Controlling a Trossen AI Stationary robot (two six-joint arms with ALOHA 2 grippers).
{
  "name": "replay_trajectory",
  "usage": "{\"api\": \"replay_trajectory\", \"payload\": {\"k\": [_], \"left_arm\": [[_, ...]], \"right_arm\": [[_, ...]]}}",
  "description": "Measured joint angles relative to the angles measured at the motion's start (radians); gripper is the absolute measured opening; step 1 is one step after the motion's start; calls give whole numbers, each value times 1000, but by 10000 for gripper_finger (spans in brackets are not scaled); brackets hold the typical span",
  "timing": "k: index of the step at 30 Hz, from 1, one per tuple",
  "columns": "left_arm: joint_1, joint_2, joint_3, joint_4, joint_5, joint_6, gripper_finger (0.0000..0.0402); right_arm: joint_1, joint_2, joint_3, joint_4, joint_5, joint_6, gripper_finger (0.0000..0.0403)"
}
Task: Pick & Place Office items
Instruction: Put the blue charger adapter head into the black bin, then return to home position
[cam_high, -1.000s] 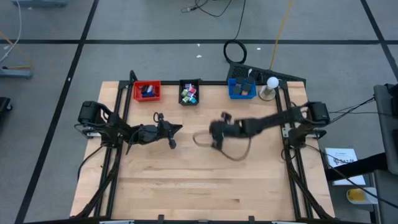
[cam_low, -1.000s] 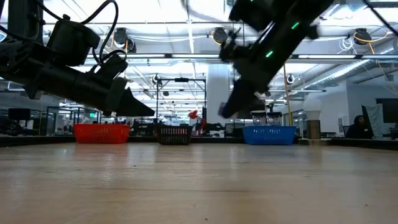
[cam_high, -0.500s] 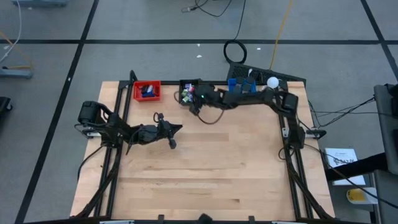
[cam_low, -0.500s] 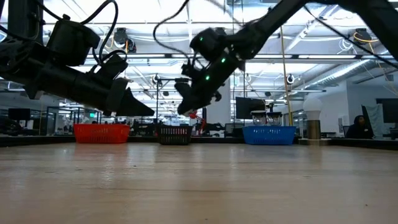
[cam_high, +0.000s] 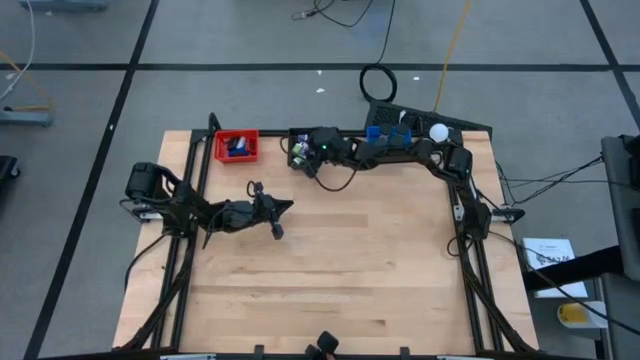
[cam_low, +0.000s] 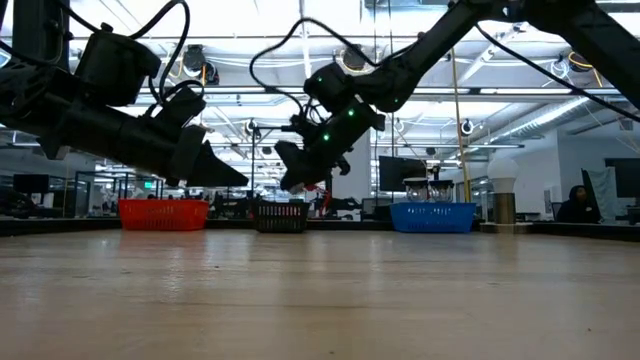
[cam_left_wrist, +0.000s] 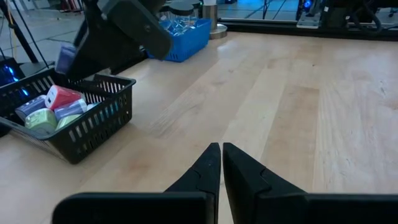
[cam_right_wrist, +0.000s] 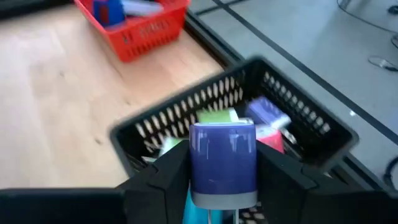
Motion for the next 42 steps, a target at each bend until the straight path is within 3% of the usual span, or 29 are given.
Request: {"api": "replay_trajectory", "payload": {"k": [12,23,29,35,42], "left_arm": [[0,0,0,0,0,-1,26],[0,0,0,0,9,-1,26],[0,0,0,-6,9,-2,26],[0,0,0,-17,9,-2,26],[0,0,0,-15,9,-4,26]], "right_arm": [[0,-1,0,4,3,0,154],[0,-1,0,3,3,0,204],[3,-43,-1,-9,3,-19,204],[17,-133,-11,-91,3,-61,151],[17,-318,-228,14,-4,-112,25]]}}
